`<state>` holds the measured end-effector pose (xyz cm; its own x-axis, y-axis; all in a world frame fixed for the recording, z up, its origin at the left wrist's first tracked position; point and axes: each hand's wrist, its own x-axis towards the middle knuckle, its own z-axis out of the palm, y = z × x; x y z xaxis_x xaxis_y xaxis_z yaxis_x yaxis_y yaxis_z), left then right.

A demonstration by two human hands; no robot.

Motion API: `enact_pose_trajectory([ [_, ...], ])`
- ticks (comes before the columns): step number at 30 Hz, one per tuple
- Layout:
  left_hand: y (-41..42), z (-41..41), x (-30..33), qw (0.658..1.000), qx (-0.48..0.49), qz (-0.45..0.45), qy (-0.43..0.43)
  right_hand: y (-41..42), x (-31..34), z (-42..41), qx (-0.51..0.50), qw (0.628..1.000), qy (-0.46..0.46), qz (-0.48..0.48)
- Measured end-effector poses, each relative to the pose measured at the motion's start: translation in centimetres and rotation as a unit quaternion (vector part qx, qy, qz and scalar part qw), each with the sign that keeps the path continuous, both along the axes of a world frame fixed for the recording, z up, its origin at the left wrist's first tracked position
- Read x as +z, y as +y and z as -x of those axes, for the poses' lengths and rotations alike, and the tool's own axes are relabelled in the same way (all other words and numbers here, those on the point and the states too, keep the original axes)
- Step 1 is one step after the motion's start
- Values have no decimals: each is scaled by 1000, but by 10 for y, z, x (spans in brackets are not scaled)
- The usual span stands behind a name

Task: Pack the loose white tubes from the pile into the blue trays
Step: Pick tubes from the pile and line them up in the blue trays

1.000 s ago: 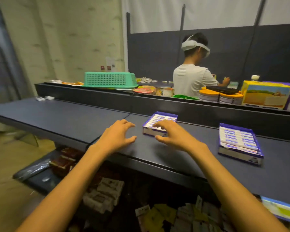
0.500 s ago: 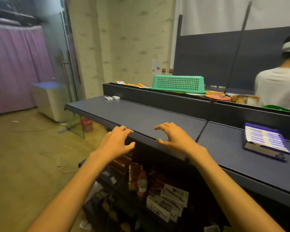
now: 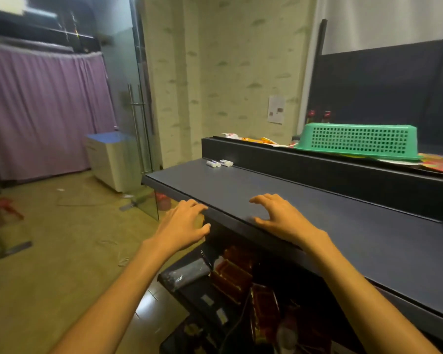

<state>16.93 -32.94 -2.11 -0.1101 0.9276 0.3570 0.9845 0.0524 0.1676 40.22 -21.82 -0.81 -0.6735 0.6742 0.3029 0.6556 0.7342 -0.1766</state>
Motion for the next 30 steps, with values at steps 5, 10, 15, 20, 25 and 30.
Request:
enact_pose_trajectory([
  [5, 56, 60, 9, 1000, -12, 9, 8, 55, 6, 61, -14, 1000, -1, 3],
  [10, 107, 115, 16, 1000, -26, 15, 10, 98, 9, 113, -34, 999, -2, 15],
  [15, 160, 169, 12, 998, -58, 21, 0, 138, 5, 163, -62, 998, -9, 20],
  [20, 217, 225, 6, 992, -117, 37, -6, 172, 1, 207, -112, 993, -3, 31],
  [25, 268, 272, 3, 984, -170, 41, -19, 198, 2, 241, -174, 984, 0, 43],
  [30, 311, 290, 3, 975, -217, 38, -18, 221, 1, 261, -211, 976, -5, 52],
])
